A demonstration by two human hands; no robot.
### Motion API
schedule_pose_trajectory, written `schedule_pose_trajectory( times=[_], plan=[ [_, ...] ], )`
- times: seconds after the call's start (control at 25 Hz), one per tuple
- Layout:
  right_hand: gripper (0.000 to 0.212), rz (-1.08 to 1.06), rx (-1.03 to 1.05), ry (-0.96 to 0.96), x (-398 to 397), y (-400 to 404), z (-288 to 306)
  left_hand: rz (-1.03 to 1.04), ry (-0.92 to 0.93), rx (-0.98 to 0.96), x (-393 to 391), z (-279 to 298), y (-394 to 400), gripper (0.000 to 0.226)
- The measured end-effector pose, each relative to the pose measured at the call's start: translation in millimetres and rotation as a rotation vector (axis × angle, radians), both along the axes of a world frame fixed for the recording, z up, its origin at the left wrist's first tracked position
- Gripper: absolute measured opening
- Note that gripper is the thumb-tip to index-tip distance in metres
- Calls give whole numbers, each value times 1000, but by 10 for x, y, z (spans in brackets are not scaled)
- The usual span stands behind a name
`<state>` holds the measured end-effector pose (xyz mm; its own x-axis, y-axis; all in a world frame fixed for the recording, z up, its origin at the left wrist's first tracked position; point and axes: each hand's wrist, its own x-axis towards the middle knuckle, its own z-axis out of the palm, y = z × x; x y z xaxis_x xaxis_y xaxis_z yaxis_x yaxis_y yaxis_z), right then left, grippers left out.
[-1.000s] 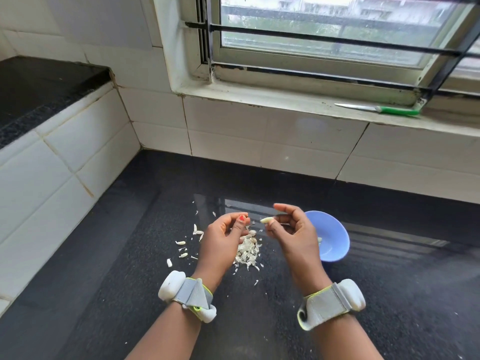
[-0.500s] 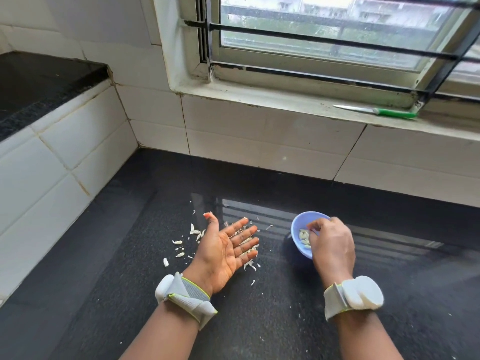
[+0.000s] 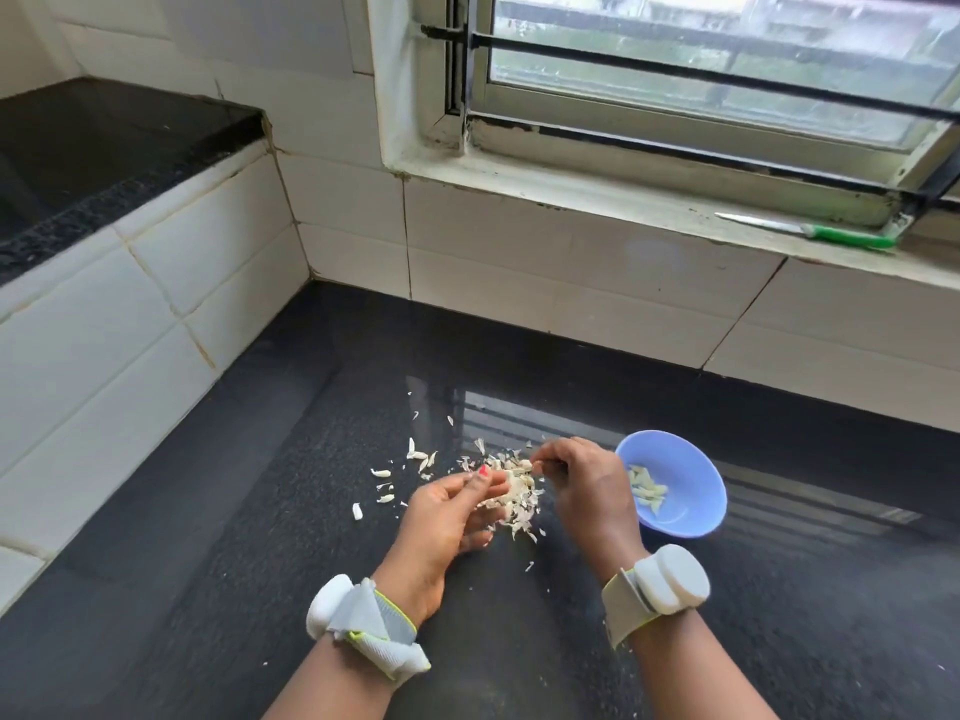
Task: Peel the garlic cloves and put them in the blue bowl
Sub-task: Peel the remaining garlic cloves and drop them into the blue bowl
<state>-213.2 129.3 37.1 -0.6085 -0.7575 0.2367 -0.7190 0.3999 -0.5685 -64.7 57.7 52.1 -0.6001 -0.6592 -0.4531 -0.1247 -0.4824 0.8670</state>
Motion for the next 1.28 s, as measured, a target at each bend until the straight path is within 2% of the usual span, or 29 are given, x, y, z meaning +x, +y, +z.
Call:
schedule_pose_trajectory(
  times=[0.08, 0.12, 0.2, 0.28, 0.36, 0.52, 0.6, 0.68, 0.84, 0.92, 1.04, 1.12, 1.28],
  plan=[
    [34, 39, 75, 74, 37, -28, -28, 121, -121, -410, 115, -110, -43, 3],
    [33, 59, 82, 99, 75, -37, -37, 151, -184, -589, 185, -177, -70, 4],
    [22, 58, 70, 81, 163, -89, -33, 228, -276, -811, 331, -282, -156, 6],
    [16, 83, 59, 64, 263, -201, -31, 340, -322, -937, 500, -409, -290, 4],
    [19, 169, 71, 129, 330, -292, -54, 406, -332, -989, 631, -524, -409, 12],
    [16, 227, 112, 231, 445, -372, -127, 407, -363, -1157, 704, -638, -503, 23],
    [18, 245, 115, 254, 537, -340, -206, 395, -384, -1170, 676, -647, -531, 24],
    [9, 266, 64, 315, 602, -236, -299, 384, -392, -1138, 644, -652, -539, 25],
    [5, 175, 15, 338, 638, -166, -310, 397, -325, -1111, 642, -662, -567, 26],
    [15, 148, 25, 355, 639, -265, -291, 410, -292, -1096, 632, -654, -580, 27],
    [32, 37, -18, 279, 559, -376, -249, 413, -267, -1047, 630, -641, -574, 25],
    [33, -34, 1, 209, 474, -349, -188, 408, -244, -1044, 632, -628, -553, 26],
    [24, 120, 102, 299, 483, -266, -215, 413, -208, -1063, 644, -649, -584, 24]
  ],
)
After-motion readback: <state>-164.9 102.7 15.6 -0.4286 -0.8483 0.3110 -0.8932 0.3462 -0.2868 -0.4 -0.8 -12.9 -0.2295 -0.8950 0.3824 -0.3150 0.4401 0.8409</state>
